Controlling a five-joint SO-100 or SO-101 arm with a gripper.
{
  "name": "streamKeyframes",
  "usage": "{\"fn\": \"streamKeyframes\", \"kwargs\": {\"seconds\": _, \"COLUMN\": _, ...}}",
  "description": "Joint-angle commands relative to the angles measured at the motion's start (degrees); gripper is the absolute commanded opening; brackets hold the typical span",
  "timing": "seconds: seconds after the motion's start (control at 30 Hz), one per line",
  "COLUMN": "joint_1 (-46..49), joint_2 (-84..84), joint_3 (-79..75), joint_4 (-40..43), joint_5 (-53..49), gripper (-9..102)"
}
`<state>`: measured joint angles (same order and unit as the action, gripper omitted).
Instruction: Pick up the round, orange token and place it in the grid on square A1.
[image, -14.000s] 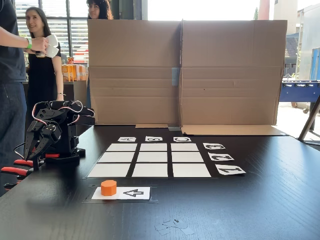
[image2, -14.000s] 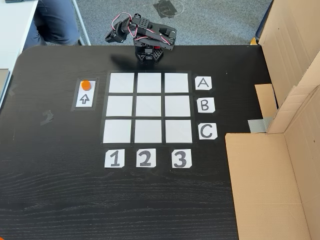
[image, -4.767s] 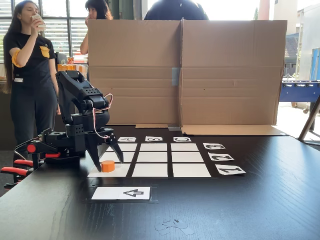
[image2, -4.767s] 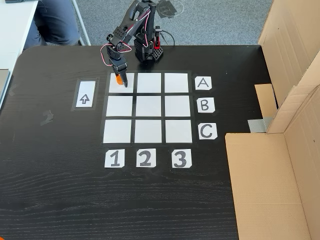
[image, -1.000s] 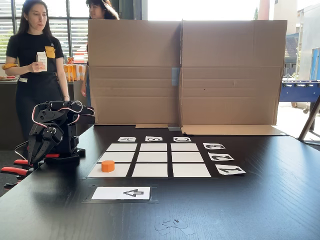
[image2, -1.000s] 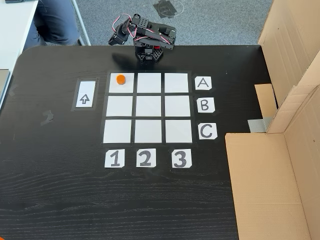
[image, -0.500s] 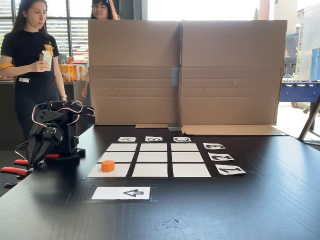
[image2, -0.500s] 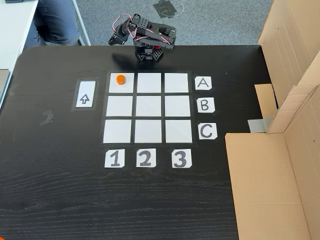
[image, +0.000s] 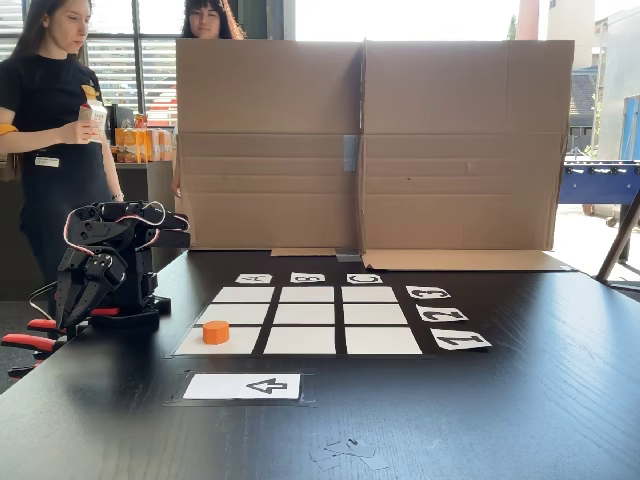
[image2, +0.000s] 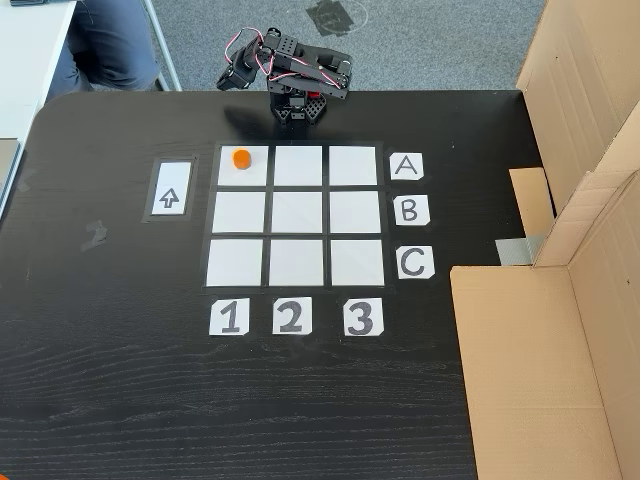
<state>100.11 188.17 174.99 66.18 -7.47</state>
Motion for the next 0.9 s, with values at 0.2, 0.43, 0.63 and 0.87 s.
{"fn": "streamKeyframes", "kwargs": {"seconds": 0.2, "joint_1": 3.43, "joint_2": -0.44, "joint_3": 0.18, "joint_4": -0.53, "joint_5": -0.26, "gripper": 0}}
{"fn": "streamKeyframes", "kwargs": {"seconds": 0.43, "joint_1": 3.43, "joint_2": 2.29, "joint_3": 0.18, "joint_4": -0.97, "joint_5": -0.26, "gripper": 0}}
{"fn": "streamKeyframes", "kwargs": {"seconds": 0.63, "joint_1": 3.43, "joint_2": 2.29, "joint_3": 0.18, "joint_4": -0.97, "joint_5": -0.26, "gripper": 0}}
{"fn": "streamKeyframes", "kwargs": {"seconds": 0.87, "joint_1": 3.43, "joint_2": 2.29, "joint_3": 0.18, "joint_4": -0.97, "joint_5": -0.26, "gripper": 0}}
